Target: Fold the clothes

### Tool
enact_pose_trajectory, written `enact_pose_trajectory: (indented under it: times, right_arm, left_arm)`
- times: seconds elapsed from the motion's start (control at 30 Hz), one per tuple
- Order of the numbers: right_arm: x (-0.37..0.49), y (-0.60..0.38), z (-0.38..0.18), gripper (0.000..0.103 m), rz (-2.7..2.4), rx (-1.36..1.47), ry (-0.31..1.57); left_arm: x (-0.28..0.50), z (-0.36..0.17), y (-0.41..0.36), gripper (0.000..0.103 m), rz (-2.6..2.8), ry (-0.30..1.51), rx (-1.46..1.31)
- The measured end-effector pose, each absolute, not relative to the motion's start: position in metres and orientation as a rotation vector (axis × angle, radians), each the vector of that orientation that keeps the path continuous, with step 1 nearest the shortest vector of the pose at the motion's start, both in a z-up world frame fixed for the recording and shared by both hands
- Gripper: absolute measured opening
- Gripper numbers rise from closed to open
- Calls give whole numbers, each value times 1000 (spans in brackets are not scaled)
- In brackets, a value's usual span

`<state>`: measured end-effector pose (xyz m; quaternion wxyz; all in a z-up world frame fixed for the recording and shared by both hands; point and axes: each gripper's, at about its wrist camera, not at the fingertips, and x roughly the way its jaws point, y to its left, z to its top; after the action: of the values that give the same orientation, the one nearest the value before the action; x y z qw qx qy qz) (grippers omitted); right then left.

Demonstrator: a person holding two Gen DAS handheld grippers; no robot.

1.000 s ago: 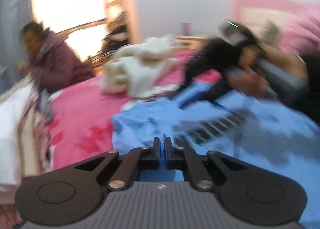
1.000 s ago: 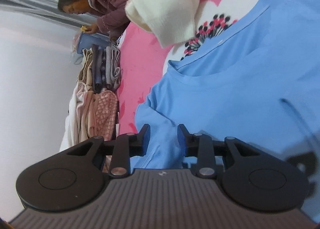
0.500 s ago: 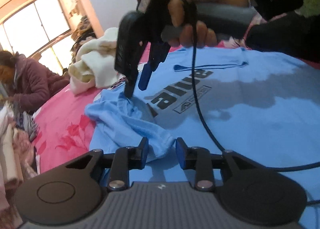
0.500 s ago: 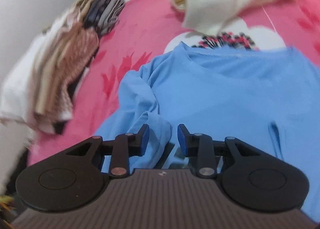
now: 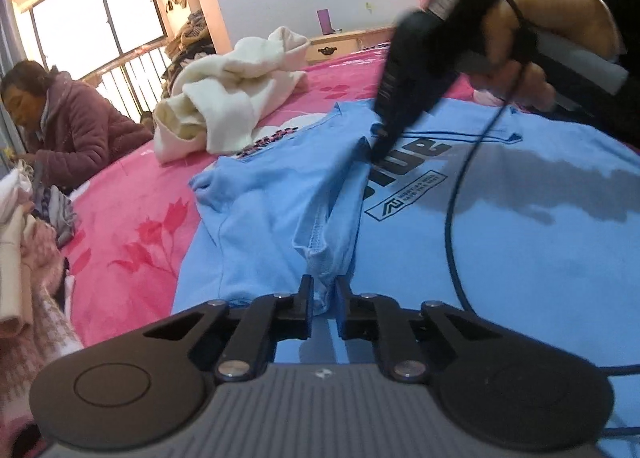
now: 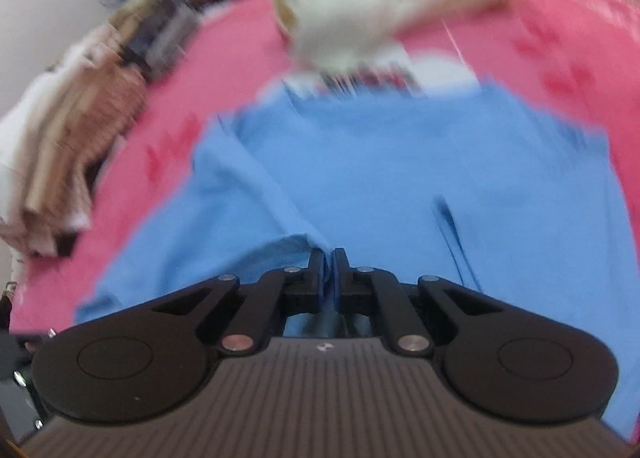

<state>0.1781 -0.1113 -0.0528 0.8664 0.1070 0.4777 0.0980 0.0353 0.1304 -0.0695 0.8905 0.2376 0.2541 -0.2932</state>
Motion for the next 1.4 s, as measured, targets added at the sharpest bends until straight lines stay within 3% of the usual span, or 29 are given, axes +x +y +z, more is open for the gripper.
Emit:
enact_pose_trajectory:
  times: [0.2,0.3,0.33,0.37,0.4,0.63,0.83,0.93,1.03,1.1,1.23,1.4]
  right_arm:
    - [163,-123,-45,6,160,170,950]
    - [160,-121,-38,6,169,111,927]
    - [162,-119,-34,7,177,118,911]
    - [164,-116,-31,7,189,124,895]
    - [166,-112,-28,7,202,128,883]
    - [166,-77,-25,7,304,34,899]
    - [165,-94,-44,8,175,7,1111]
    - [170,-91,-19,9,232,29,1003]
    - [187,-76,1,18,321,65,916]
    - [210,-61,0,32,366,62,911]
    - [260,-33,-11,40,425,43,931]
    - [304,-15,-30,41,454,42,1010]
  left_arm:
    - [31,-67,131,11,-620,504,507]
    - [25,-63,131,22,-690,493,513]
    - [22,-62,131,28,-690,477,517]
    - [19,-61,130,39,-690,461,522]
    - [17,-60,129,43,-687,448,523]
    - [26,-61,126,42,-744,488,449]
    - [22,-56,128,42,-823,546,472]
    - [27,-42,142,42,-745,523,452]
    - [42,-37,158,42,-635,527,439]
    - [51,-43,162,41,-604,548,474]
    - [51,-57,160,42,-585,537,609]
    - [57,-72,156,40,-579,523,671]
